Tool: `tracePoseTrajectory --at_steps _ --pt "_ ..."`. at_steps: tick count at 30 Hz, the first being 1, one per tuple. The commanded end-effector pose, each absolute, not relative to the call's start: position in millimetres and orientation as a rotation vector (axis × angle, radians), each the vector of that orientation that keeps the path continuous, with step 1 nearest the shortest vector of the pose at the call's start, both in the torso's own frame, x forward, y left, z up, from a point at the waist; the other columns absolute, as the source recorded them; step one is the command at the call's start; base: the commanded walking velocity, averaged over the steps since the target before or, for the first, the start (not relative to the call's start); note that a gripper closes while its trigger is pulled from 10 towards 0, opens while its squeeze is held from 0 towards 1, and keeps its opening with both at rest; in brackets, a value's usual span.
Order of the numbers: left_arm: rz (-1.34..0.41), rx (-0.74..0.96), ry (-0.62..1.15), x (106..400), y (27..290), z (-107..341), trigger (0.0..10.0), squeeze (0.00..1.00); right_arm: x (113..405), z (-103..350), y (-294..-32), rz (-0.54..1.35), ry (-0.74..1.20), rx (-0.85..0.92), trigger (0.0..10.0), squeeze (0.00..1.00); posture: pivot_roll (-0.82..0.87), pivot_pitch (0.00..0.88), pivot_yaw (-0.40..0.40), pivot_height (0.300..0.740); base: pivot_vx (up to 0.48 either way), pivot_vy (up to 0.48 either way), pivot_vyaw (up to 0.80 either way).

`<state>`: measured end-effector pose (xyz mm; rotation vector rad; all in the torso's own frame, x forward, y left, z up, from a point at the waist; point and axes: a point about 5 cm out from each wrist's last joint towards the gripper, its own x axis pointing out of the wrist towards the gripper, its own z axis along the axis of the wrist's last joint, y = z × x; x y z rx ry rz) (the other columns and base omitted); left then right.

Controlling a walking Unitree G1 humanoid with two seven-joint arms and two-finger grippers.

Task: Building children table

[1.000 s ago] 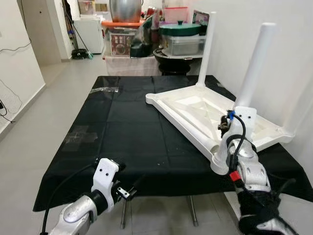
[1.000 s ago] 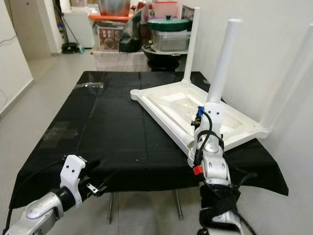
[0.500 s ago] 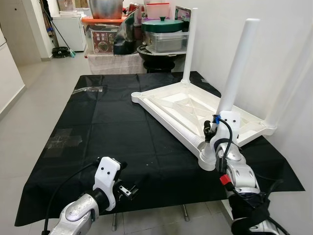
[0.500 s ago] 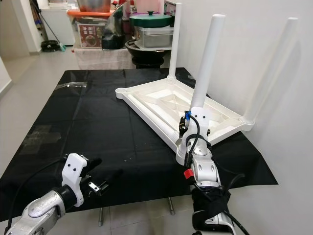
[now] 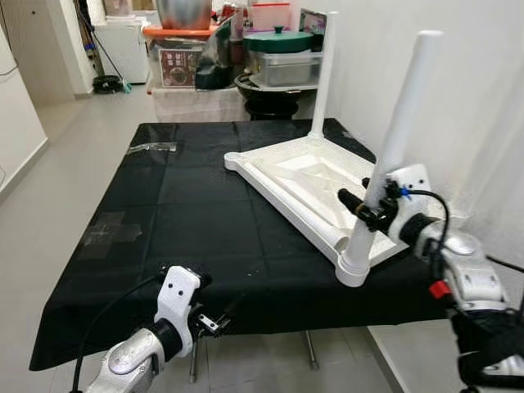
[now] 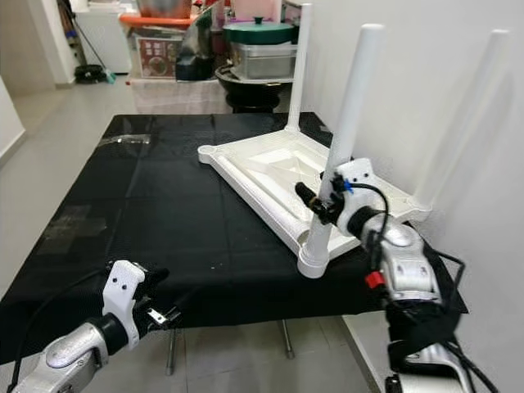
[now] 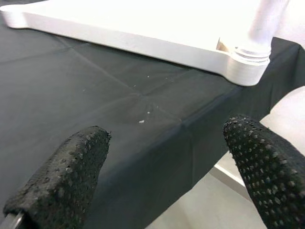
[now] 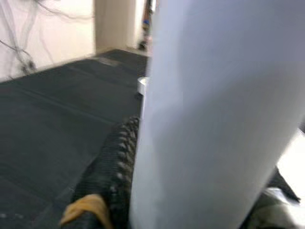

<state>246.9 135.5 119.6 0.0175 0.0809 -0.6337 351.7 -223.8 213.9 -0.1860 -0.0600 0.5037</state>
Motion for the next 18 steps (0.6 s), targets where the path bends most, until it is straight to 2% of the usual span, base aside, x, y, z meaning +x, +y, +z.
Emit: tracePoseTrajectory --at_steps 1,6,9,10,11,12,14,15,16,18 --pt "-0.633 0.035 0.085 247.0 136.8 118.8 10.0 0.0 355.3 207.9 -212.8 0.572 -0.044 -0.233 0.0 0.0 0.07 0.0 -0.066 0.74 0.0 0.0 0.0" --pt "-0.628 0.036 0.087 245.7 138.5 118.8 10.0 0.0 361.8 201.5 -224.0 0.464 0.011 -0.245 0.0 0.0 0.07 0.0 -0.067 0.74 0.0 0.0 0.0" --pt "-0.63 0.035 0.089 245.4 138.0 118.5 10.0 0.0 372.1 195.5 -243.6 0.138 0.1 -0.234 0.0 0.0 0.07 0.0 -0.063 0.74 0.0 0.0 0.0" --pt "-0.63 0.035 0.089 245.4 138.0 118.5 10.0 0.0 372.1 195.5 -243.6 0.138 0.1 -0.234 0.0 0.0 0.07 0.0 -0.063 0.74 0.0 0.0 0.0" --pt "-0.631 0.035 0.088 245.6 137.5 118.6 10.0 0.0 373.7 193.1 -253.2 -0.019 0.13 -0.22 0.0 0.0 0.07 0.0 -0.063 0.74 0.0 0.0 0.0" --pt "-0.631 0.035 0.088 245.6 137.5 118.6 10.0 0.0 373.7 193.1 -253.2 -0.019 0.13 -0.22 0.0 0.0 0.07 0.0 -0.063 0.74 0.0 0.0 0.0" --pt "-0.633 0.034 0.086 246.8 135.9 118.9 10.0 0.0 366.9 184.8 -261.7 -0.288 0.132 -0.14 0.0 0.0 0.06 0.0 -0.059 0.74 0.0 0.0 0.0" --pt "-0.633 0.034 0.086 246.8 135.9 118.9 10.0 0.0 366.9 184.8 -261.7 -0.288 0.132 -0.14 0.0 0.0 0.06 0.0 -0.059 0.74 0.0 0.0 0.0" --pt "-0.634 0.033 0.085 247.3 135.2 119.1 10.0 0.0 361.4 180.8 -260.3 -0.379 0.125 -0.122 0.0 0.0 0.06 0.0 -0.059 0.74 0.0 0.0 0.0" --pt "-0.636 0.035 0.084 247.7 134.2 119.2 10.0 0.0 351.0 173.0 -238.2 -0.449 0.097 -0.106 0.0 0.0 0.06 0.0 -0.057 0.74 0.0 0.0 0.0"
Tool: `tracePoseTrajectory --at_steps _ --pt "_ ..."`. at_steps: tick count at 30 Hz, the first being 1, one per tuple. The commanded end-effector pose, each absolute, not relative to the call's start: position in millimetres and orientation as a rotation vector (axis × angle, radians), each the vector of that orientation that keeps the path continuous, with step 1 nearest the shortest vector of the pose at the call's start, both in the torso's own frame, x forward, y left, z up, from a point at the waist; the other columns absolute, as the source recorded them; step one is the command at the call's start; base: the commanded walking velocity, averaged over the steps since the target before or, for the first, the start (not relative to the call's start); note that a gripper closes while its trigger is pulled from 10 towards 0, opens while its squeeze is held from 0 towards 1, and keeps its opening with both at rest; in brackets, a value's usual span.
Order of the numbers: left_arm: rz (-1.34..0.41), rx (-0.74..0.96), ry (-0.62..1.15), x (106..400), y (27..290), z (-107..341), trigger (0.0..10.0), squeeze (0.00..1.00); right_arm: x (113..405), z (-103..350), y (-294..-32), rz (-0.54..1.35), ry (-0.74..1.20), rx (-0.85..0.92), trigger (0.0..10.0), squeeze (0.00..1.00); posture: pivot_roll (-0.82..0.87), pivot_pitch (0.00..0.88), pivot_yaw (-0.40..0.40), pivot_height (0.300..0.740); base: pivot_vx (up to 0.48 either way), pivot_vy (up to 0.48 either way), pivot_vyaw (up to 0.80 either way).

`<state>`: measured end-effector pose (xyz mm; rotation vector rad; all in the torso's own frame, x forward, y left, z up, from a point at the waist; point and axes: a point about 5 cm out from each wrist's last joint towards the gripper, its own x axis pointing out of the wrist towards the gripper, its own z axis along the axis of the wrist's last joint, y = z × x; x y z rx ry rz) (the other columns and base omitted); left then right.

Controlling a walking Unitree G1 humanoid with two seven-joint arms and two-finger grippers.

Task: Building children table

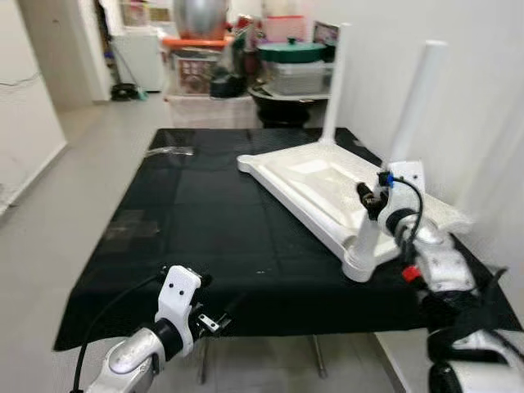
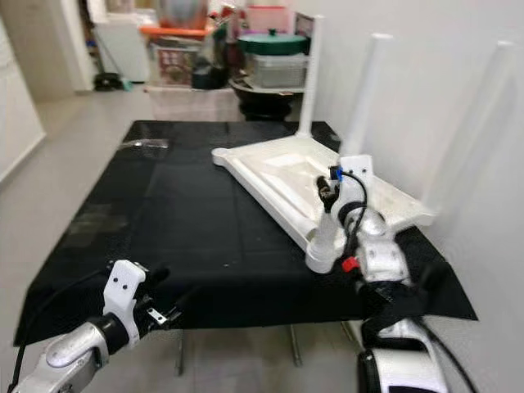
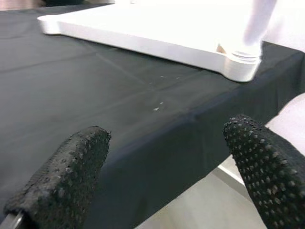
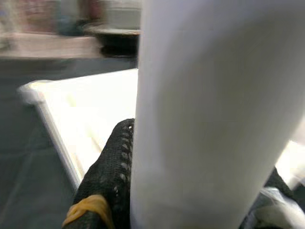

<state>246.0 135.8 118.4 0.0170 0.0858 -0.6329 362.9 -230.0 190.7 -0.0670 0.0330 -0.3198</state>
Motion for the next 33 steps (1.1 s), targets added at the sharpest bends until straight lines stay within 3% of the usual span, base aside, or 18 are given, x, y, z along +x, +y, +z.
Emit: tracePoseTrajectory --at_steps 1,8,10,11,15,16,18,21,22,23,32,33 --pt "-0.636 0.035 0.084 247.7 134.2 119.2 10.0 0.0 351.0 173.0 -238.2 -0.449 0.097 -0.106 0.0 0.0 0.06 0.0 -0.057 0.74 0.0 0.0 0.0" --pt "-0.63 0.036 0.083 249.0 133.5 119.3 10.0 0.0 346.4 158.8 -196.9 -0.45 0.141 -0.072 0.0 0.0 0.07 0.0 -0.067 0.74 0.0 0.0 0.0" --pt "-0.63 0.036 0.083 249.0 133.5 119.3 10.0 0.0 346.4 158.8 -196.9 -0.45 0.141 -0.072 0.0 0.0 0.07 0.0 -0.067 0.74 0.0 0.0 0.0" --pt "-0.626 0.035 0.083 249.2 133.4 119.2 10.0 0.0 350.1 158.7 -189.9 -0.411 0.152 -0.081 10.0 0.0 0.06 0.0 -0.069 0.74 0.0 0.0 0.0" --pt "-0.621 0.033 0.087 248.1 133.3 117.4 10.0 0.0 360.1 166.1 -189.0 -0.306 0.123 -0.093 10.0 0.0 0.06 0.0 -0.072 0.74 0.0 0.0 0.0" --pt "-0.619 0.032 0.088 247.7 133.4 116.9 10.0 0.0 363.3 177.3 -197.2 -0.258 0.049 -0.069 10.0 1.0 0.06 0.0 -0.072 0.74 0.0 0.0 0.0" --pt "-0.616 0.031 0.089 247.4 133.6 116.4 10.0 0.0 363.6 196.9 -218.6 -0.252 -0.086 -0.022 10.0 1.0 0.06 0.0 -0.07 0.74 0.0 0.0 0.0" --pt "-0.617 0.031 0.089 247.2 133.6 116.3 10.0 0.0 363.9 205.4 -226.4 -0.225 -0.125 0.004 10.0 1.0 0.06 0.0 -0.072 0.74 0.0 0.0 0.0" --pt "-0.618 0.031 0.089 246.8 133.9 116.4 10.0 0.0 364.9 215.4 -227.7 -0.112 -0.165 0.015 10.0 0.66 0.06 0.0 -0.072 0.74 0.0 0.0 0.0" --pt "-0.618 0.031 0.088 246.7 134.4 117.1 10.0 0.0 364.3 223.1 -234.9 0.001 -0.191 -0.023 10.0 0.0 0.07 0.0 -0.067 0.74 0.0 0.0 0.0" --pt "-0.617 0.041 0.089 247.0 139.1 117.7 10.0 0.0 359.4 233.0 -258.8 0.287 -0.143 -0.131 10.0 0.0 0.06 0.0 -0.065 0.74 0.0 0.0 0.0" --pt "-0.616 0.044 0.089 247.9 139.6 117.5 10.0 0.0 356.2 232.0 -255.3 0.397 -0.113 -0.146 10.0 0.0 0.06 0.0 -0.063 0.74 0.0 0.0 0.0"
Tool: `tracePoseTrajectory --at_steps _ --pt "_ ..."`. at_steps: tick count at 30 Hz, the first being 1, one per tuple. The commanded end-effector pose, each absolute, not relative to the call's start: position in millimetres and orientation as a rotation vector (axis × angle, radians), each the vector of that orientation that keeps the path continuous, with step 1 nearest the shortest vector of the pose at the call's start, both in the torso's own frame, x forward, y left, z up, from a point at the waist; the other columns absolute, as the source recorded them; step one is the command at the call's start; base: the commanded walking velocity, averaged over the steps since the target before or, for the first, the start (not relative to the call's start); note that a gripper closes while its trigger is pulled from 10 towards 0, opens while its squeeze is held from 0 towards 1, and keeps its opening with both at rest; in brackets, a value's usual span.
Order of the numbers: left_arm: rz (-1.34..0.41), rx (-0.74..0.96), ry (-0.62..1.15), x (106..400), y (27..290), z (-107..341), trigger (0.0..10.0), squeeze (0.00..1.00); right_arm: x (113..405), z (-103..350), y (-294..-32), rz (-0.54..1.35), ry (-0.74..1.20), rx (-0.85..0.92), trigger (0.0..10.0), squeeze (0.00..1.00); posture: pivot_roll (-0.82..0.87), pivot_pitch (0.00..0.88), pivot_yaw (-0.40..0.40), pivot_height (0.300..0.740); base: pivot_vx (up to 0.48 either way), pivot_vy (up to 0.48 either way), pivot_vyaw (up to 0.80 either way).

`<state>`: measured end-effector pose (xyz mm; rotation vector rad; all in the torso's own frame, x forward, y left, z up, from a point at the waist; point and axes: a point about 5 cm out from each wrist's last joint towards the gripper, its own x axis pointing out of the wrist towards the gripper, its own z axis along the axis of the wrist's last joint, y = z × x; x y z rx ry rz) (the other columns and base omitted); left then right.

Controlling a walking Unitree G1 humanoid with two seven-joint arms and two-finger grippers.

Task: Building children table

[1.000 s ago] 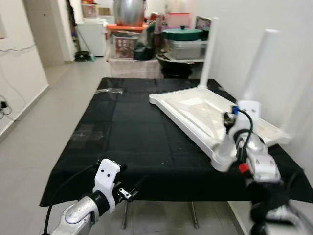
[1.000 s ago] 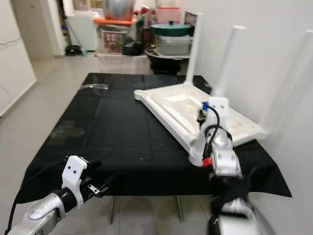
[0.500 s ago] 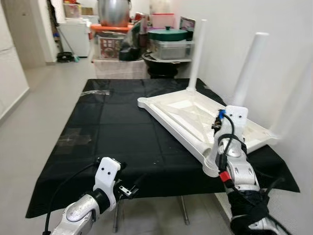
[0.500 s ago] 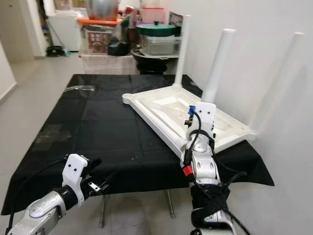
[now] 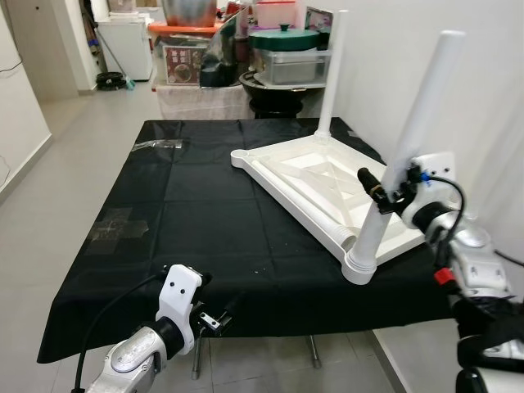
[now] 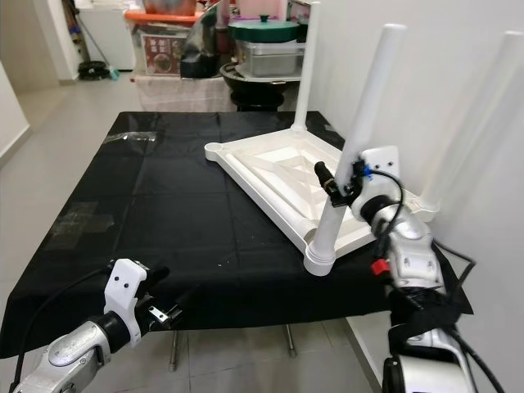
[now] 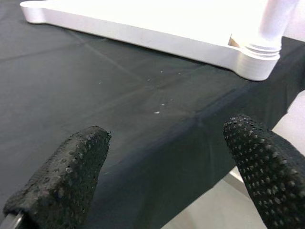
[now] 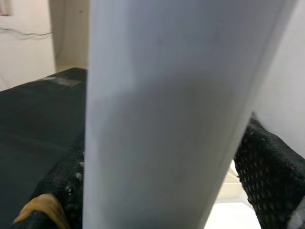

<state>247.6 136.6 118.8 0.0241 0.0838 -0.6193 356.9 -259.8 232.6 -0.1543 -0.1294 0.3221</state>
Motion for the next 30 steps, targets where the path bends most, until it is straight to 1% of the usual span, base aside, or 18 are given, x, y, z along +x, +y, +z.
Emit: tracePoseTrajectory --at_steps 1,2,4,5,7,8,9,10,12,17,19,20,21,22,23,25,29,30 --pt "-0.62 0.043 0.086 248.8 137.5 118.0 10.0 0.0 354.2 228.1 -249.9 0.491 -0.083 -0.154 10.0 0.0 0.07 0.0 -0.062 0.74 0.0 0.0 0.0" --pt "-0.627 0.041 0.083 249.2 135.1 118.7 10.0 0.0 351.7 222.1 -243.9 0.568 -0.057 -0.166 10.0 0.0 0.07 0.0 -0.06 0.74 0.0 0.0 0.0" --pt "-0.627 0.041 0.083 249.2 135.1 118.7 10.0 0.0 351.7 222.1 -243.9 0.568 -0.057 -0.166 10.0 0.0 0.07 0.0 -0.06 0.74 0.0 0.0 0.0" --pt "-0.632 0.04 0.082 249.3 133.4 119.2 10.0 0.0 350.9 215.2 -239.5 0.61 -0.03 -0.165 7.6 0.0 0.07 0.0 -0.06 0.74 0.0 0.0 0.0" --pt "-0.632 0.04 0.082 249.3 133.4 119.2 10.0 0.0 350.9 215.2 -239.5 0.61 -0.03 -0.165 7.6 0.0 0.07 0.0 -0.06 0.74 0.0 0.0 0.0" --pt "-0.633 0.042 0.084 248.9 134.5 118.9 10.0 0.0 350.1 209.4 -236.2 0.647 -0.018 -0.163 4.4 0.0 0.07 0.0 -0.06 0.74 0.0 0.0 0.0" --pt "-0.633 0.042 0.084 248.9 134.5 118.9 10.0 0.0 350.1 209.4 -236.2 0.647 -0.018 -0.163 4.4 0.0 0.07 0.0 -0.06 0.74 0.0 0.0 0.0" --pt "-0.631 0.047 0.086 248.6 136.5 118.7 10.0 0.0 350.4 206.9 -234.8 0.657 -0.02 -0.143 0.0 0.0 0.08 0.0 -0.063 0.74 0.0 0.0 0.0" --pt "-0.625 0.053 0.087 248.9 139.8 119.1 10.0 0.0 356.9 201.2 -239.5 0.557 0.0 -0.203 0.0 0.0 0.08 0.0 -0.06 0.74 0.0 0.0 0.0" --pt "-0.626 0.054 0.086 249.0 138.9 119.1 10.0 0.0 359.7 198.7 -243.8 0.491 0.004 -0.209 0.0 0.0 0.08 0.0 -0.059 0.74 0.0 0.0 0.0" --pt "-0.631 0.051 0.087 248.8 137.0 118.4 10.0 0.0 363.1 196.9 -249.5 0.389 0.008 -0.191 0.0 0.0 0.07 0.0 -0.058 0.74 0.0 0.0 0.0" --pt "-0.632 0.05 0.087 248.9 136.4 118.3 10.0 0.0 366.6 192.3 -257.2 0.251 0.047 -0.184 0.0 0.0 0.07 0.0 -0.055 0.74 0.0 0.0 0.0" --pt "-0.632 0.05 0.087 248.9 136.4 118.3 10.0 0.0 366.6 192.3 -257.2 0.251 0.047 -0.184 0.0 0.0 0.07 0.0 -0.055 0.74 0.0 0.0 0.0" --pt "-0.632 0.049 0.087 249.3 135.9 118.4 10.0 0.0 368.4 184.9 -271.9 -0.002 0.108 -0.176 0.0 0.0 0.07 0.0 -0.055 0.74 0.0 0.0 0.0" --pt "-0.632 0.049 0.087 249.3 135.9 118.4 10.0 0.0 368.4 184.9 -271.9 -0.002 0.108 -0.176 0.0 0.0 0.07 0.0 -0.055 0.74 0.0 0.0 0.0" --pt "-0.631 0.05 0.087 250.2 135.6 118.5 10.0 0.0 356.4 167.6 -287.9 -0.429 0.171 -0.1 0.0 0.0 0.07 0.0 -0.052 0.74 0.0 0.0 0.0" --pt "-0.631 0.051 0.087 250.4 135.6 118.4 10.0 0.0 349.9 161.2 -284.7 -0.521 0.182 -0.071 0.0 0.0 0.06 0.0 -0.049 0.74 0.0 0.0 0.0" --pt "-0.634 0.054 0.089 250.5 135.1 118.0 10.0 0.0 347.8 158.3 -263.9 -0.51 0.167 -0.051 0.0 0.0 0.06 0.0 -0.047 0.74 0.0 0.0 0.0"
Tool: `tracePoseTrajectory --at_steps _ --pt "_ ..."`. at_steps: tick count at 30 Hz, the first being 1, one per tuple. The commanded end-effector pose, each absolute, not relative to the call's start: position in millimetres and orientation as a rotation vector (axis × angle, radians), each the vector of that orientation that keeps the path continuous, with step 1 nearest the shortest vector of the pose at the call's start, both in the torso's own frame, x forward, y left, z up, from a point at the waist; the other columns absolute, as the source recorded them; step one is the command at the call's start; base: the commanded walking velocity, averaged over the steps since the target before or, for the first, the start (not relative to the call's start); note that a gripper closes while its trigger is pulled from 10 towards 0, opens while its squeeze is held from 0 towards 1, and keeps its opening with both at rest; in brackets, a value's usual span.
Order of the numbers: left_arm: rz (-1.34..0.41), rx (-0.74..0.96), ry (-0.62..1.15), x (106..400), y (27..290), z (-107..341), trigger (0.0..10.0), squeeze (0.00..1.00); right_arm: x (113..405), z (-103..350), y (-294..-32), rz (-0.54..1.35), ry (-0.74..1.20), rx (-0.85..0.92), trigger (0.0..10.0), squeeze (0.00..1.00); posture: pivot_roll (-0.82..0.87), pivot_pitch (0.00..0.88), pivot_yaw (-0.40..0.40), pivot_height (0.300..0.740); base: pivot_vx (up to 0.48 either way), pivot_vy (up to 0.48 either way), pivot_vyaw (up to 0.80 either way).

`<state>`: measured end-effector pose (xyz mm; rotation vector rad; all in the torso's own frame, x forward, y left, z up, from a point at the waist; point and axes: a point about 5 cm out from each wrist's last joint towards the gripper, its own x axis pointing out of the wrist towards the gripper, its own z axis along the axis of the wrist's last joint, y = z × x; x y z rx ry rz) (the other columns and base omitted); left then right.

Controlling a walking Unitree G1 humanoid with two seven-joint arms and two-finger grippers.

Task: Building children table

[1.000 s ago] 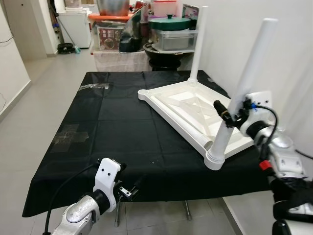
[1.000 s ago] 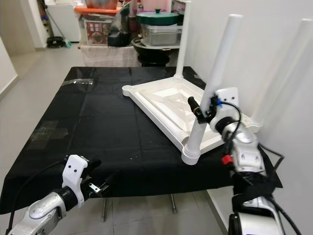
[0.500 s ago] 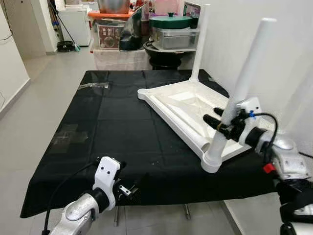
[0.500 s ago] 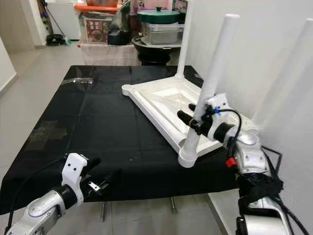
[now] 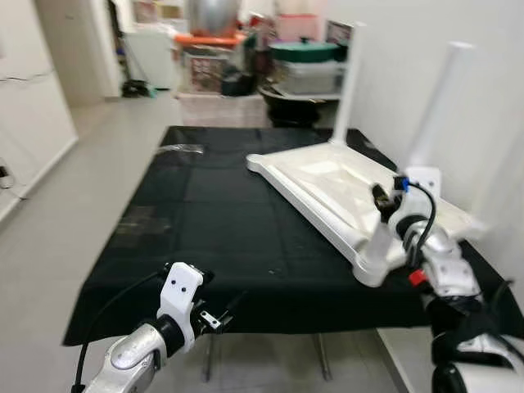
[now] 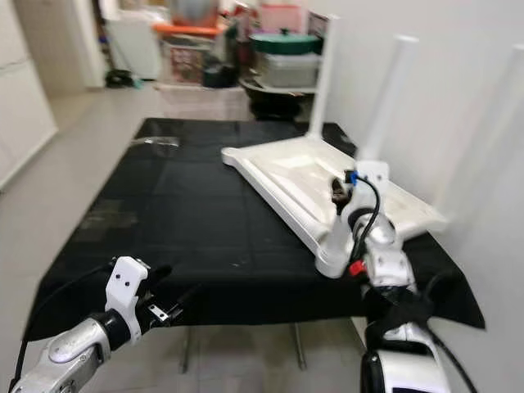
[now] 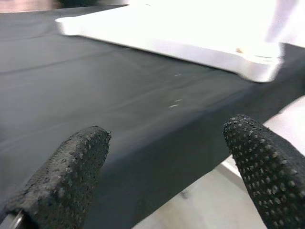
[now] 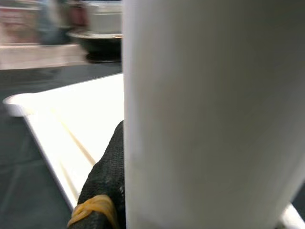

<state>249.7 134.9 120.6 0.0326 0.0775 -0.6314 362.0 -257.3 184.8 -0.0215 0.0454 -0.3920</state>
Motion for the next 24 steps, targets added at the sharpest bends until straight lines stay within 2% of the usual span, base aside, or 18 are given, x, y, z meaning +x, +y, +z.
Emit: tracePoseTrajectory --at_steps 1,3,5,8,9,11,12,16,17,18,19,20,22,23,24 --pt "-0.634 0.054 0.089 250.5 135.1 118.0 10.0 0.0 347.8 158.3 -263.9 -0.51 0.167 -0.051 0.0 0.0 0.06 0.0 -0.047 0.74 0.0 0.0 0.0" --pt "-0.64 0.056 0.093 250.7 134.1 117.7 10.0 0.0 346.7 158.1 -227.5 -0.454 0.154 -0.008 0.0 0.0 0.06 0.0 -0.045 0.74 0.0 0.0 0.0" --pt "-0.641 0.056 0.094 251.2 133.4 117.6 10.0 0.0 346.0 159.3 -205.4 -0.428 0.161 0.018 0.0 0.0 0.06 0.0 -0.044 0.74 0.0 0.0 0.0" --pt "-0.638 0.055 0.093 251.7 133.0 117.5 10.0 0.0 346.6 160.2 -190.1 -0.428 0.183 0.019 0.0 0.0 0.05 0.0 -0.049 0.74 0.0 0.0 0.0" --pt "-0.637 0.054 0.093 251.7 132.7 117.3 10.0 0.0 348.9 161.0 -182.4 -0.395 0.19 0.016 6.9 0.0 0.05 0.0 -0.052 0.74 0.0 0.0 0.0" --pt "-0.637 0.054 0.093 251.7 132.7 117.3 10.0 0.0 348.9 161.0 -182.4 -0.395 0.19 0.016 6.9 0.0 0.05 0.0 -0.052 0.74 0.0 0.0 0.0" --pt "-0.635 0.051 0.095 251.0 131.8 116.7 10.0 0.0 353.8 164.0 -175.5 -0.342 0.187 0.028 10.0 0.0 0.05 0.0 -0.053 0.74 0.0 0.0 0.0" --pt "-0.634 0.049 0.096 250.4 131.4 116.2 10.0 0.0 355.5 166.3 -177.5 -0.335 0.171 0.05 10.0 0.0 0.05 0.0 -0.053 0.74 0.0 0.0 0.0" --pt "-0.633 0.049 0.097 249.6 132.0 115.7 10.0 0.0 358.1 176.0 -187.3 -0.303 0.096 0.043 10.0 1.0 0.05 0.0 -0.056 0.74 0.0 0.0 0.0" --pt "-0.631 0.049 0.099 249.2 132.7 115.2 10.0 0.0 360.2 184.1 -200.1 -0.3 0.048 0.052 10.0 1.0 0.05 0.0 -0.056 0.74 0.0 0.0 0.0" --pt "-0.631 0.049 0.099 249.2 132.7 115.2 10.0 0.0 360.2 184.1 -200.1 -0.3 0.048 0.052 10.0 1.0 0.05 0.0 -0.056 0.74 0.0 0.0 0.0" --pt "-0.63 0.05 0.099 248.9 133.4 115.0 10.0 0.0 362.3 193.8 -210.8 -0.279 -0.007 0.033 10.0 0.71 0.05 0.0 -0.056 0.74 0.0 0.0 0.0" --pt "-0.628 0.049 0.099 248.8 133.9 115.1 10.0 0.0 364.4 201.7 -217.8 -0.235 -0.041 0.036 10.0 0.71 0.05 0.0 -0.056 0.74 0.0 0.0 0.0" --pt "-0.627 0.051 0.098 249.0 133.9 115.4 10.0 0.0 365.6 208.2 -217.7 -0.119 -0.049 0.077 10.0 0.0 0.06 0.0 -0.059 0.74 0.0 0.0 0.0" --pt "-0.626 0.05 0.096 249.1 134.0 116.0 10.0 0.0 364.1 215.4 -215.1 0.023 -0.081 0.086 10.0 0.0 0.06 0.0 -0.059 0.74 0.0 0.0 0.0"
